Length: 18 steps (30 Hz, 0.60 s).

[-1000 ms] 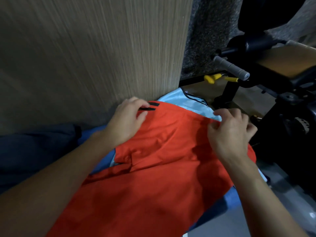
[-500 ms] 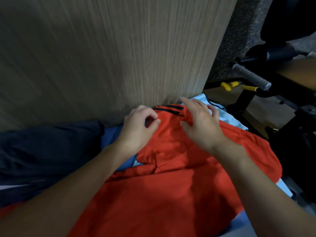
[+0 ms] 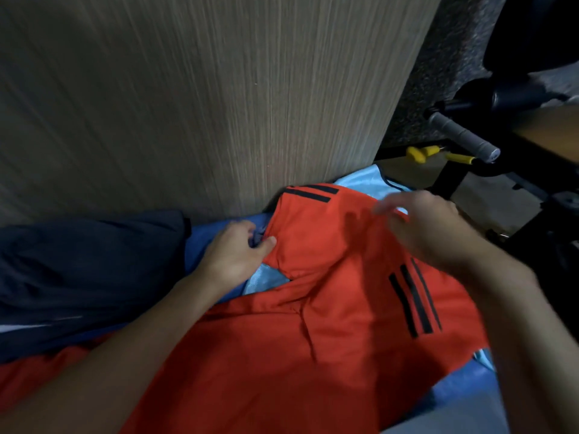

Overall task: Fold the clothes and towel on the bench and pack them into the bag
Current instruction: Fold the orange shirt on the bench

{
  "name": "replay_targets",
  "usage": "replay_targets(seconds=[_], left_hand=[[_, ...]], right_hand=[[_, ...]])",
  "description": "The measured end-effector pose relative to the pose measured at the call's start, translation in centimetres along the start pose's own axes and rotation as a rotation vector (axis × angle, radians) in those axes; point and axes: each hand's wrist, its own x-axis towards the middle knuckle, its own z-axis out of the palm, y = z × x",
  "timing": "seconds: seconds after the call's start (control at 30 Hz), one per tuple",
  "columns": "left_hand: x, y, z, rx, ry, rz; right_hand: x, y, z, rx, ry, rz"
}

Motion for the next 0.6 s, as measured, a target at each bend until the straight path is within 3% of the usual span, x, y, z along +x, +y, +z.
replay_targets(seconds=[0.07, 0.2, 0.37, 0.6], left_hand=[[-0.2, 0.3, 0.1, 0.078, -0.027, -0.001], [0.0, 0.6, 0.0, -0.019, 0.007, 0.004], [-0.2, 0.3, -0.2, -0.091, 0.091, 0.128], [1.1, 0.4, -0.3, -0.069, 0.228, 0.197]], right_hand=[[1.6, -0.8, 1.9, 0.015, 0.108, 0.006], [3.9, -0.8, 5.3, -0.030, 0.077, 0.089], [5.1, -0.6, 6.4, -0.022, 0.306, 0.119], [2.2, 0.1, 4.6, 0.005, 0.273, 0.192]])
